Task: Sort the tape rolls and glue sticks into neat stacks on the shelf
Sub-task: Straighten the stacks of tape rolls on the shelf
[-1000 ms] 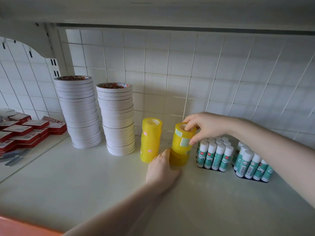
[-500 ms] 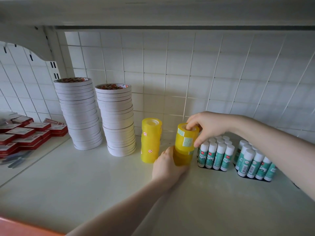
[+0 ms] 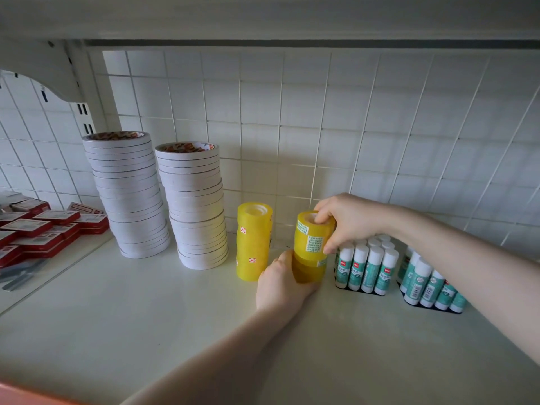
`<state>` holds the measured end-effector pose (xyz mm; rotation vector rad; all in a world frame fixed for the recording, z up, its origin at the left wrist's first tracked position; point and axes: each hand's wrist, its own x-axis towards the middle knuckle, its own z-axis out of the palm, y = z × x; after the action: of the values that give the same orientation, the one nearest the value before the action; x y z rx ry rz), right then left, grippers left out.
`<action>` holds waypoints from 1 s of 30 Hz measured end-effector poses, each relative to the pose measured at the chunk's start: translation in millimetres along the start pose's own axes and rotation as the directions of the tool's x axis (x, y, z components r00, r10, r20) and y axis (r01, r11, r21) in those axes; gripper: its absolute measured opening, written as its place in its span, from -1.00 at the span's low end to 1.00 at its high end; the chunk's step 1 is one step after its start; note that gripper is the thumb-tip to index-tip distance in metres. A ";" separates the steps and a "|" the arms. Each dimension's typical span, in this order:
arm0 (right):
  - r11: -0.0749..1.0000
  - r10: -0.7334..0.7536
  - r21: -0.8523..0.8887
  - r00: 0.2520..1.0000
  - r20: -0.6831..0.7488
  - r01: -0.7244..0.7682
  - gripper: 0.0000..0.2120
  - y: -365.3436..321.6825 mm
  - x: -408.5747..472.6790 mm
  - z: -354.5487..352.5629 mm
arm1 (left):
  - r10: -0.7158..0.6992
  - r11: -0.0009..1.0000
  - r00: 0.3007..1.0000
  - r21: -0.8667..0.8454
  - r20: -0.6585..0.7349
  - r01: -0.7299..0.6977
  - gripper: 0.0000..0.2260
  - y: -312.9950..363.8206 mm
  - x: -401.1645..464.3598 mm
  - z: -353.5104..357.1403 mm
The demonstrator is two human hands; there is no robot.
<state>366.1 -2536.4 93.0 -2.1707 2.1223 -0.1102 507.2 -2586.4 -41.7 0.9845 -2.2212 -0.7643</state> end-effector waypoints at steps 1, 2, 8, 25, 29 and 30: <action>1.000 0.002 0.002 1.000 -0.001 -0.002 -0.73 -0.7 0.3 -0.4 | -0.003 1.000 1.000 -0.001 0.002 0.003 -0.52 -0.3 0.5 0.7; 1.000 0.004 0.002 1.000 0.000 -0.004 -0.74 -0.9 0.6 -0.7 | -0.006 1.000 1.000 -0.003 0.004 0.006 -0.52 -0.5 0.8 0.9; 1.000 0.001 -0.004 1.000 0.015 -0.001 -0.72 -1.6 1.5 -1.0 | -0.004 1.000 1.000 -0.009 -0.001 0.004 -0.56 -0.4 1.5 0.8; 0.992 0.016 0.128 1.000 -0.013 -0.014 -0.73 -7.1 -1.9 -8.2 | 0.022 0.997 0.994 -0.075 -0.105 -0.030 -0.35 5.5 0.8 3.8; 0.988 0.036 0.150 0.999 -0.016 -0.033 -0.77 -6.8 -4.5 -9.7 | 0.023 0.999 0.988 -0.045 -0.150 -0.030 -0.42 11.3 0.0 3.1; 0.987 0.041 0.153 0.999 -0.017 -0.038 -0.77 -6.7 -4.7 -9.9 | 0.018 0.998 0.987 -0.049 -0.157 -0.026 -0.44 11.9 0.3 3.0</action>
<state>371.4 -2531.8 103.8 -2.0492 2.0905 -0.2832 499.6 -2579.1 -35.3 0.9605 -2.0644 -0.7050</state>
